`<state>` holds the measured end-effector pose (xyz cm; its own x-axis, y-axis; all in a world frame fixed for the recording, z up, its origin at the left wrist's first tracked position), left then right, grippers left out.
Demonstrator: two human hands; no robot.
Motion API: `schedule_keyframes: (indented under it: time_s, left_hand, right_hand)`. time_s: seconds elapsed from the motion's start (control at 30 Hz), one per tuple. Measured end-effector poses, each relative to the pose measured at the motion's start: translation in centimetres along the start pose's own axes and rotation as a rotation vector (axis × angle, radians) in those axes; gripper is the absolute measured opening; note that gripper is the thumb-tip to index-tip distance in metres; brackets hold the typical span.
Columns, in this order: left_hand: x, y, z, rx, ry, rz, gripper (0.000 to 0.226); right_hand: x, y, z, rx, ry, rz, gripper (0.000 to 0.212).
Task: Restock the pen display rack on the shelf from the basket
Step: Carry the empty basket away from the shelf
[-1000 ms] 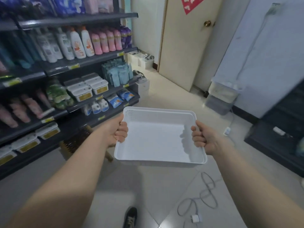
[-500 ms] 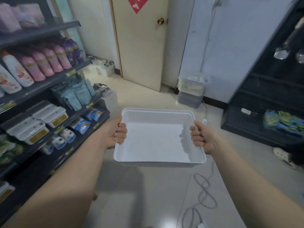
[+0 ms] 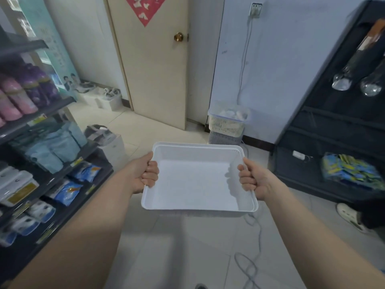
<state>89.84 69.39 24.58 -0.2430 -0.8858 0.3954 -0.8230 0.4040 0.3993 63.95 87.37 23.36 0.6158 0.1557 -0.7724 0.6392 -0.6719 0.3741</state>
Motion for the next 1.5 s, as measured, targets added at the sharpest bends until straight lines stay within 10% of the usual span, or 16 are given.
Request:
schedule_keyframes:
  time_s: [1.5]
  left_hand:
    - [53.4,22.7,40.3,-0.096,-0.085,0.333,0.048]
  right_hand:
    - [-31.7,-3.3,51.4,0.298,-0.106,0.127,0.039]
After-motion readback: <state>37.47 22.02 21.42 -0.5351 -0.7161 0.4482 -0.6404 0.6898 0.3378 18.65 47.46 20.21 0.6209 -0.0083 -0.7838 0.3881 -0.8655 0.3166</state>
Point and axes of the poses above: each hand's wrist, its own z-axis towards the middle knuckle, its own y-axis out of the palm, x = y × z, the point moved 3 cm from there along z, towards the middle knuckle, and after that the axes turned 14 degrees about -y, right-handed, at the moved point
